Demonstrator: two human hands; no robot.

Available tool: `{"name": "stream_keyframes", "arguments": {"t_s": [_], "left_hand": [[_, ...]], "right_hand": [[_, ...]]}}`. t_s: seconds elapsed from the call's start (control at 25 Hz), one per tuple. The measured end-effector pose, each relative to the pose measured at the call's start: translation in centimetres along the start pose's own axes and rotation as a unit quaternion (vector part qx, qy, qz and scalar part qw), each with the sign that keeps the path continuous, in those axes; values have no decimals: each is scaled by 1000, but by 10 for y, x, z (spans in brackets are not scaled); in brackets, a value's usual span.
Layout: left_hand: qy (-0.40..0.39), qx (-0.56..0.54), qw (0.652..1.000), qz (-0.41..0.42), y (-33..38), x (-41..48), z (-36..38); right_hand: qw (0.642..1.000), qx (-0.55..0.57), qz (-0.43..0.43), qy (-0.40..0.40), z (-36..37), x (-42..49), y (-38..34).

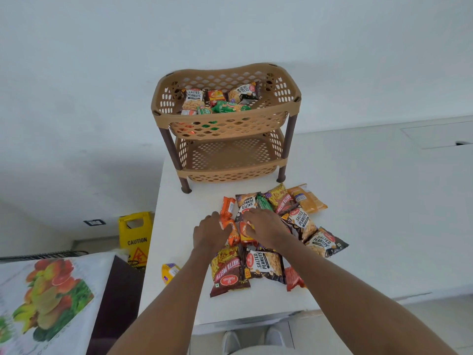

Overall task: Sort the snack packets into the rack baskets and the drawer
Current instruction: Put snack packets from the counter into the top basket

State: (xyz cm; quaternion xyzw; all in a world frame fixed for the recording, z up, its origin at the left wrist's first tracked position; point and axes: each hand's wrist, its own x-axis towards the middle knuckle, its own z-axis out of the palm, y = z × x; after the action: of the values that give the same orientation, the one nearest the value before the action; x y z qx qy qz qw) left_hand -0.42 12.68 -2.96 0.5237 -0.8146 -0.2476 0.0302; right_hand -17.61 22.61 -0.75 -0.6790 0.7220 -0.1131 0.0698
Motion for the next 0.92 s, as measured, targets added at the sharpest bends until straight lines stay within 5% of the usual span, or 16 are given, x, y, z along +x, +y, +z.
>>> {"name": "stream_keyframes", "arguments": {"t_s": [0.16,0.4,0.92], "left_hand": [[-14,61,997,-43,6,0,18],[10,-30,995,-91,6,4,16],[42,-204,971,-113,-42,0,-12]], "right_hand": [[1000,10,25,9,1,7,-16],[999,-7,41,-6,-1,39,-28],[954,-231,-42,-184,22,120,-18]]}}
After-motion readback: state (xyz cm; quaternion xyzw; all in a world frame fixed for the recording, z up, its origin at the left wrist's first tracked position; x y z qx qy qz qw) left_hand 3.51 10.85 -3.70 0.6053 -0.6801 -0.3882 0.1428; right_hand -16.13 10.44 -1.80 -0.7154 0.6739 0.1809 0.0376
